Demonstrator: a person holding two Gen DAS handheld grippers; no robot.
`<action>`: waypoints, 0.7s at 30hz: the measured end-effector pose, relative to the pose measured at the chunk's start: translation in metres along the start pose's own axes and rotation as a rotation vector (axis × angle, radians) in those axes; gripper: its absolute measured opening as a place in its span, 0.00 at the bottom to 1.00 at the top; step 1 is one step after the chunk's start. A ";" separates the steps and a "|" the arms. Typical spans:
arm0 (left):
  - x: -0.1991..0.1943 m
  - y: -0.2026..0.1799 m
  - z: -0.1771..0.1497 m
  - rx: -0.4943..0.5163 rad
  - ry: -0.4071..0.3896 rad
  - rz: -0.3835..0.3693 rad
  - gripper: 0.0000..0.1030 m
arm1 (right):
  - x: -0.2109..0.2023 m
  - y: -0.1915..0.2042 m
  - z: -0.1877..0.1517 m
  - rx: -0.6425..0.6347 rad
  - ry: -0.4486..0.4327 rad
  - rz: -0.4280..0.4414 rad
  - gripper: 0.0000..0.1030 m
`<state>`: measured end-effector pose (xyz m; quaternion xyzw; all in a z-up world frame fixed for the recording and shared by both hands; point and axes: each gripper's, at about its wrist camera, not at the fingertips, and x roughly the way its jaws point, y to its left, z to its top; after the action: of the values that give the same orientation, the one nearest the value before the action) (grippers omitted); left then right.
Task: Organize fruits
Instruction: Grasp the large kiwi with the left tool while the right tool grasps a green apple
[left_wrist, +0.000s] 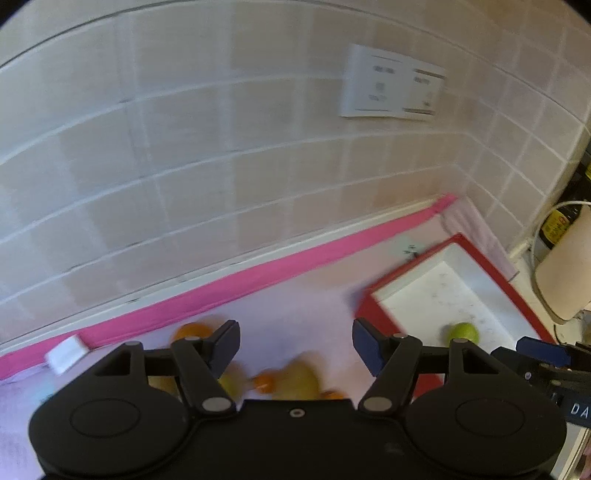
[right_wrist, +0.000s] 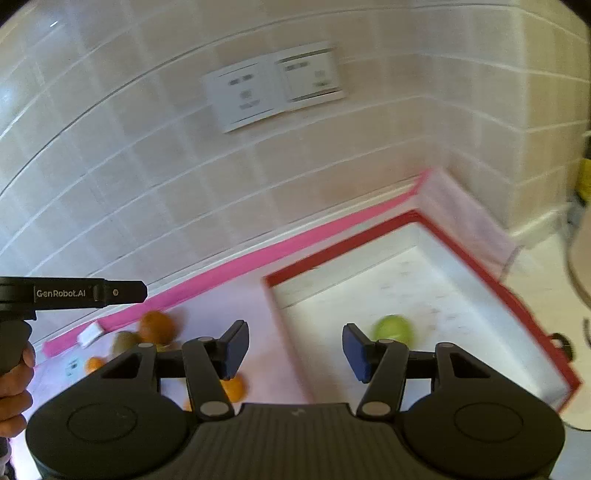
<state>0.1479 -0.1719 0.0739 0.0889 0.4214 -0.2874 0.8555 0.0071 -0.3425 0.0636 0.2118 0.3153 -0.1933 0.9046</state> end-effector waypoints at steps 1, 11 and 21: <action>-0.004 0.008 -0.003 -0.006 -0.001 0.010 0.77 | 0.003 0.009 -0.001 -0.008 0.008 0.016 0.57; -0.033 0.102 -0.050 -0.091 0.029 0.102 0.78 | 0.031 0.079 -0.021 -0.057 0.109 0.133 0.60; -0.022 0.141 -0.104 -0.102 0.110 0.085 0.78 | 0.068 0.108 -0.058 0.003 0.262 0.200 0.62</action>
<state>0.1476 -0.0067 0.0129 0.0788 0.4774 -0.2237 0.8460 0.0800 -0.2379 0.0066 0.2667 0.4074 -0.0734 0.8703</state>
